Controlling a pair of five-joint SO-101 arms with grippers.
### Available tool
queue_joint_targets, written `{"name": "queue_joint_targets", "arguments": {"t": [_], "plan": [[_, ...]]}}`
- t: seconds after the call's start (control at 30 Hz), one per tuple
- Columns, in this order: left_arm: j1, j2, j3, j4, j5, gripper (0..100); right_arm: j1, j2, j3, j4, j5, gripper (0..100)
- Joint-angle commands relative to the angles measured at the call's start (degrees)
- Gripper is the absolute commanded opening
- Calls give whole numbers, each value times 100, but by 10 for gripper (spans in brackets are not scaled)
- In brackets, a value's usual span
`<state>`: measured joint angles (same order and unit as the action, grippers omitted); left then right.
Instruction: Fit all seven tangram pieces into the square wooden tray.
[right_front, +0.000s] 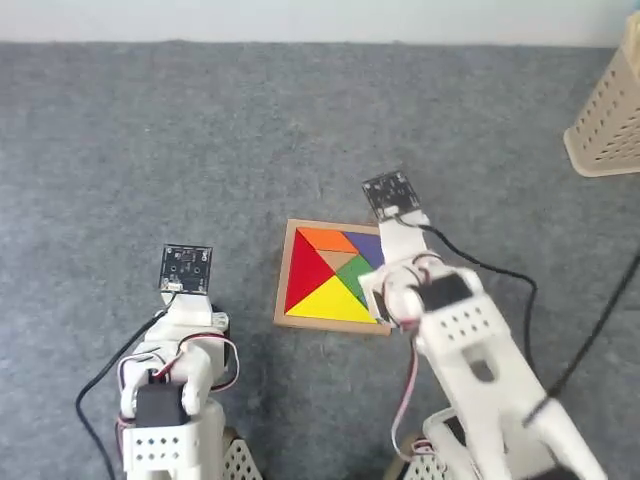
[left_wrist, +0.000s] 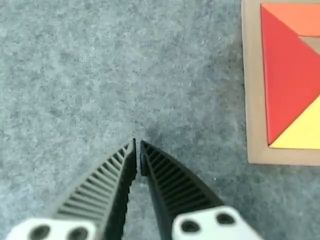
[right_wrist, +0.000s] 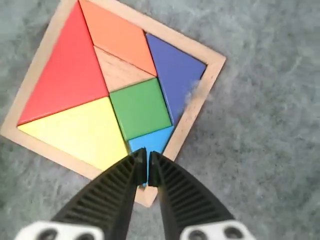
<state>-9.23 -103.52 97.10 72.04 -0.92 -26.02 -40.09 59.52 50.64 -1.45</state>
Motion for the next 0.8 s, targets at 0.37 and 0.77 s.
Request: {"name": "queue_joint_targets", "arguments": {"t": [0.37,0.77], "plan": [[26,-105,-57,35,-9,17,75,-4505,2875,-2457,-18,8],[26,-105,-57,35,-9,17,154,-6396,3692,-1138,-18,8]]}}
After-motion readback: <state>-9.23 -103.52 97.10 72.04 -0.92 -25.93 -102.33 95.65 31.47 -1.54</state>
